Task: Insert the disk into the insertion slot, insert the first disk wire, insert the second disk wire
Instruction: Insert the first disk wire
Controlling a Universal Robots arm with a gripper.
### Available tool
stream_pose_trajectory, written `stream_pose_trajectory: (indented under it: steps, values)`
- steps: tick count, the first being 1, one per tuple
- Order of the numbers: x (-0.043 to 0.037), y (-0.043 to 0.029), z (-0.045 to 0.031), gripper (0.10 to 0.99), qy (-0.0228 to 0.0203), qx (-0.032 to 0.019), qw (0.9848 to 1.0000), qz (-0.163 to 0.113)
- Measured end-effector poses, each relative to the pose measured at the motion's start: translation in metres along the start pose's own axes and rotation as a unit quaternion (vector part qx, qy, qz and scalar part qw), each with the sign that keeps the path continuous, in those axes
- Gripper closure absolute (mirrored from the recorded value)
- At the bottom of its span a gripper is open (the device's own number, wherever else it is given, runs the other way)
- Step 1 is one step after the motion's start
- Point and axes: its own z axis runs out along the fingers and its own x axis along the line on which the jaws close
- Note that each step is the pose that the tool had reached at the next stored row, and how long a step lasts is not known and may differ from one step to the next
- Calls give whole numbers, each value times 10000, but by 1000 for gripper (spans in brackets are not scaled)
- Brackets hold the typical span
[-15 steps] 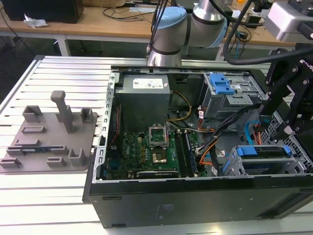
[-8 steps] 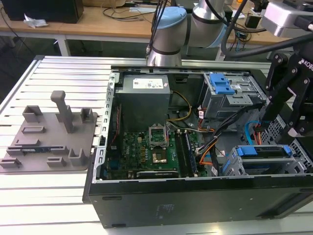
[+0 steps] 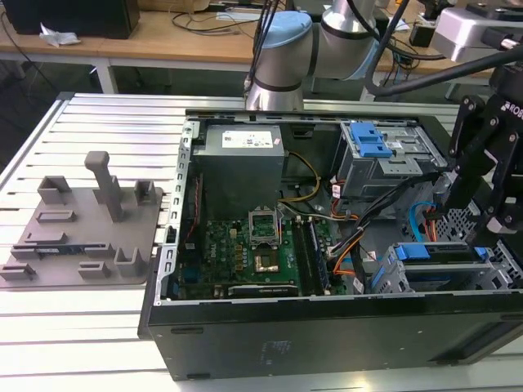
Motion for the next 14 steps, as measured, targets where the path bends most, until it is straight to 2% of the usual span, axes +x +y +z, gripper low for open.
stream_pose_trajectory:
  steps: [1, 2, 6, 9, 10, 11, 12, 14]
  values:
    - [-29, 3, 8, 525, 25, 1, 10000, 12]
    - [-116, 10, -1, 525, 68, 5, 10000, 12]
    - [-318, 28, -29, 525, 102, 9, 9999, 12]
    - [-450, 39, -45, 525, 110, 9, 9999, 12]
    - [-556, 46, -58, 525, 113, 10, 9999, 12]
    - [-608, 47, -61, 525, 116, 10, 9999, 12]
    - [-660, 44, -61, 525, 137, 12, 9999, 12]
    - [-740, 18, -62, 525, 243, 22, 9997, 12]
